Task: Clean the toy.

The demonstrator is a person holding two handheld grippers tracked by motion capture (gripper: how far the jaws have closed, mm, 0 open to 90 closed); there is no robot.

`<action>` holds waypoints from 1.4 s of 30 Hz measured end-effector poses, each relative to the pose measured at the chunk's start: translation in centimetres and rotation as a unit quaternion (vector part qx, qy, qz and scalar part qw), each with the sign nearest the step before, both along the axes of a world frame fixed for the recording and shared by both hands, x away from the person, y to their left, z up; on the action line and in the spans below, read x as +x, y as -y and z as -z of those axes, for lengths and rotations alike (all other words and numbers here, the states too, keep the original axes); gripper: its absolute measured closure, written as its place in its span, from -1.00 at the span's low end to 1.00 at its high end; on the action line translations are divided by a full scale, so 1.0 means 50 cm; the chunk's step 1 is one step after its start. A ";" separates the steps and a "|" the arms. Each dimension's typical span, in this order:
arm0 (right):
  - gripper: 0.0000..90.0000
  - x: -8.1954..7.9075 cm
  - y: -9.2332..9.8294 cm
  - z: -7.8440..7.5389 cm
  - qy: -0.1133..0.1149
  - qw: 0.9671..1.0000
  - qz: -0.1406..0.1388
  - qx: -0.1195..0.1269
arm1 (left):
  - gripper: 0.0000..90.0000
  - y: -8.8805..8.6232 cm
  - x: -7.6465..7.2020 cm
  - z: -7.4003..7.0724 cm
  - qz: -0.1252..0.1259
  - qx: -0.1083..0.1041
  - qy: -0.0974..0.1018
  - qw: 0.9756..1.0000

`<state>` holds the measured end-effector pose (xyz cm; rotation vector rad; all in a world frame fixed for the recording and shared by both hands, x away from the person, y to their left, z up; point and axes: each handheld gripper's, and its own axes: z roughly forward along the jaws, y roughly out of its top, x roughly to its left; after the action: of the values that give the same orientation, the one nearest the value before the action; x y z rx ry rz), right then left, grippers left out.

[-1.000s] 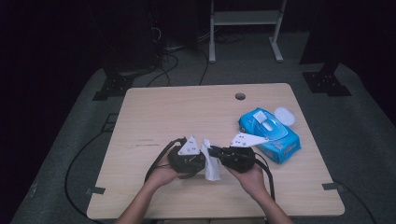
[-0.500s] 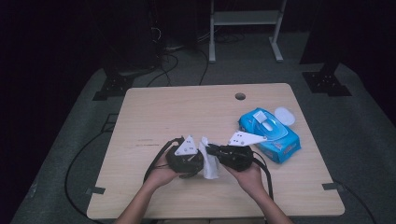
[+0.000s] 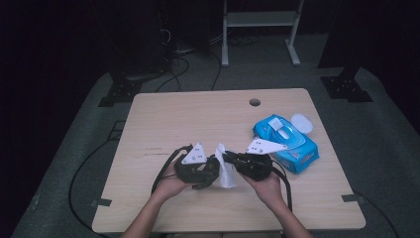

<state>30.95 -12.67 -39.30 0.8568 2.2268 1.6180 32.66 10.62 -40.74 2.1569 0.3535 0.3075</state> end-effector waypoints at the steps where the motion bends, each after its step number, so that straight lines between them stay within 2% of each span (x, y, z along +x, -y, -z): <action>1: 0.88 0.003 0.005 0.005 -0.003 1.000 0.004 0.001 | 0.27 -0.001 0.000 -0.001 -0.001 0.001 0.001 1.000; 4: 0.88 0.012 0.020 0.025 -0.022 1.000 0.017 -0.004 | 0.27 -0.007 0.001 -0.004 -0.001 -0.007 0.000 1.000; 7: 0.88 0.016 0.027 0.030 -0.034 0.999 0.020 0.006 | 0.27 -0.002 0.001 -0.002 0.000 -0.008 0.001 1.000; 13: 0.88 0.005 0.015 0.002 -0.011 1.000 0.004 0.018 | 0.27 -0.001 -0.001 -0.010 0.002 -0.016 0.004 1.000; 15: 0.88 0.010 0.021 0.010 -0.015 1.000 0.011 0.013 | 0.28 -0.002 -0.003 -0.012 0.001 -0.017 0.006 1.000; 19: 0.88 0.018 0.034 0.029 -0.038 0.999 0.023 0.015 | 0.28 -0.005 -0.003 -0.012 0.001 -0.018 0.007 1.000; 24: 0.88 0.004 0.018 0.001 -0.013 1.000 0.004 0.025 | 0.28 -0.002 -0.004 -0.012 0.003 -0.018 0.008 1.000; 26: 0.88 0.003 0.013 -0.001 -0.009 1.000 0.002 0.019 | 0.28 -0.004 -0.004 -0.012 0.003 -0.019 0.007 1.000; 33: 0.88 0.018 0.038 0.038 -0.042 0.999 0.026 0.013 | 0.28 -0.007 -0.004 -0.012 0.002 -0.023 0.005 1.000; 37: 0.88 0.007 0.029 0.012 -0.021 0.999 0.012 0.025 | 0.28 -0.006 -0.003 -0.012 0.003 -0.022 0.006 1.000; 39: 0.88 0.003 0.024 0.006 -0.015 1.000 0.009 0.023 | 0.28 -0.006 -0.003 -0.012 0.002 -0.025 0.004 1.000; 41: 0.88 0.006 0.025 0.012 -0.017 1.000 0.011 0.018 | 0.28 -0.008 -0.002 -0.012 0.002 -0.025 0.004 1.000; 42: 0.88 0.009 0.028 0.021 -0.025 0.999 0.016 0.017 | 0.28 -0.009 -0.002 -0.012 0.003 -0.025 0.004 1.000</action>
<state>31.40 -14.09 -40.35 0.9462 2.2140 1.6421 32.56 11.07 -40.14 2.1074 0.3470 0.3025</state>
